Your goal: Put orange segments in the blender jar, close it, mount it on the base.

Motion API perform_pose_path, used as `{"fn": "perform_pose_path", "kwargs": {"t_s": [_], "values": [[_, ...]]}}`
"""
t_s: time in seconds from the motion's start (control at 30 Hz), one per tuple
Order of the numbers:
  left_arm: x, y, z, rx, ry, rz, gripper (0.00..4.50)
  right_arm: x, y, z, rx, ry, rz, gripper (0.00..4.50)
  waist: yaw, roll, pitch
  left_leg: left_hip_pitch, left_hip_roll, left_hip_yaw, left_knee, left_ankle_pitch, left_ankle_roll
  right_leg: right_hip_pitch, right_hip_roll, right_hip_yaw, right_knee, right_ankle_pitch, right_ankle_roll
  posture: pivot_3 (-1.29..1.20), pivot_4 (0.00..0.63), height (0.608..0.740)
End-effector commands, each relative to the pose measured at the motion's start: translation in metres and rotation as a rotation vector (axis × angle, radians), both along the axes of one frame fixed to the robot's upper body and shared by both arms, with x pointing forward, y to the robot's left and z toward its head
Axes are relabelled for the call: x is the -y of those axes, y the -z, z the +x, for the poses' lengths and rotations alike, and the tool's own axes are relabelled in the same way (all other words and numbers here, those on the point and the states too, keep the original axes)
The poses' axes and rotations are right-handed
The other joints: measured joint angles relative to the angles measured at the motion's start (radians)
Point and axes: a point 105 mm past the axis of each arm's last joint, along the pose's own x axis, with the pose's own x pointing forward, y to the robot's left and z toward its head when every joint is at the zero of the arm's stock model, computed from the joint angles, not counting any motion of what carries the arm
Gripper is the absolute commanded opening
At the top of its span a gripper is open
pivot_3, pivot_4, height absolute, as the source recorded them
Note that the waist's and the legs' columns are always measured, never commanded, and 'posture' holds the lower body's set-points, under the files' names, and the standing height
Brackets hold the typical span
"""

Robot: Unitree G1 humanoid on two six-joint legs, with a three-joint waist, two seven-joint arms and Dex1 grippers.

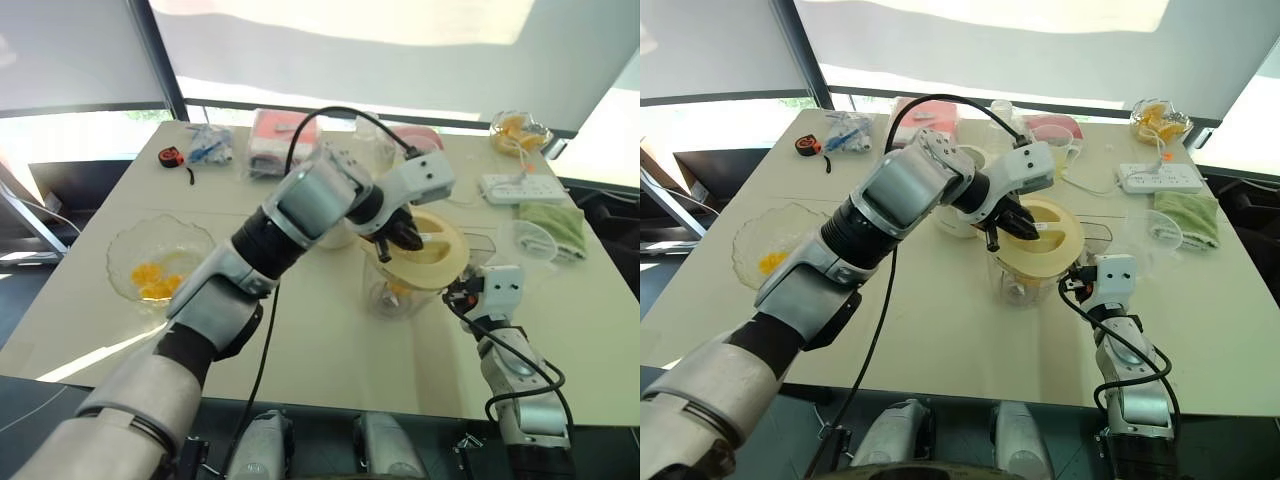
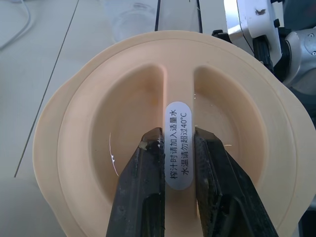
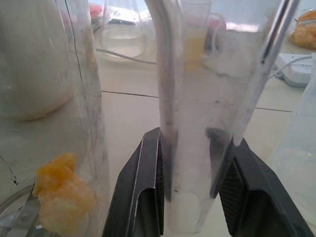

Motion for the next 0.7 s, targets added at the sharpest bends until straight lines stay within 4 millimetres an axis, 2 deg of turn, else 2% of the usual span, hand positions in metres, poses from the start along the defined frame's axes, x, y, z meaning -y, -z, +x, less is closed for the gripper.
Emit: {"fn": "perform_pose_path", "kwargs": {"t_s": [0.03, 0.27, 0.43, 0.47, 0.53, 0.6, 0.7], "values": [[-0.028, 0.057, 0.021, -0.064, -0.236, 0.159, 0.25, -0.009, -0.032, 0.000, 0.125, -0.034, -0.037, 0.94, 0.000, 0.001, 0.000, 0.000, 0.000, 0.000, 0.000, 0.000, 0.000, 0.000, 0.000, 0.000, -0.001, 0.000, 0.000, 0.00, 0.150, 0.740], [-0.023, 0.050, 0.015, -0.036, -0.161, 0.131, 0.25, -0.006, -0.030, 0.000, 0.119, -0.028, -0.044, 0.94, -0.002, 0.001, -0.002, -0.001, 0.000, -0.001, -0.001, -0.001, 0.001, 0.003, 0.000, 0.000, -0.008, 0.000, 0.000, 0.00, 0.150, 0.740], [-0.019, 0.037, 0.014, -0.014, -0.133, 0.100, 2.64, -0.005, -0.029, 0.001, 0.116, -0.026, -0.049, 0.94, -0.010, 0.000, -0.002, -0.001, 0.001, -0.001, -0.002, -0.001, 0.001, 0.002, 0.000, 0.000, -0.009, 0.001, 0.000, 0.00, 0.150, 0.740], [-0.016, 0.028, 0.014, 0.008, -0.117, 0.073, 3.27, -0.005, -0.028, 0.002, 0.115, -0.022, -0.053, 0.94, -0.010, 0.000, -0.002, -0.001, 0.001, -0.001, -0.002, -0.001, 0.001, 0.002, 0.000, 0.000, -0.009, 0.001, 0.000, 0.00, 0.150, 0.740], [-0.005, 0.001, 0.012, 0.092, -0.043, -0.030, 4.19, -0.004, -0.026, 0.003, 0.110, -0.019, -0.057, 0.94, -0.011, 0.000, -0.001, -0.001, 0.001, -0.001, -0.002, -0.001, 0.001, 0.001, 0.000, 0.000, -0.008, 0.001, -0.001, 0.00, 0.150, 0.740], [-0.003, -0.012, 0.011, 0.135, -0.007, -0.067, 4.19, -0.003, -0.025, 0.003, 0.106, -0.021, -0.059, 0.94, -0.011, 0.003, 0.000, -0.002, 0.001, 0.000, -0.002, -0.001, 0.001, 0.000, 0.000, 0.001, -0.008, 0.001, -0.001, 0.00, 0.150, 0.740], [0.000, -0.048, 0.012, 0.203, 0.027, -0.213, 4.19, -0.003, -0.023, 0.003, 0.100, -0.024, -0.059, 0.94, -0.010, 0.002, 0.002, -0.009, 0.001, 0.001, -0.002, -0.001, 0.001, -0.008, 0.001, 0.001, -0.006, 0.002, -0.001, 0.00, 0.150, 0.740]]}}
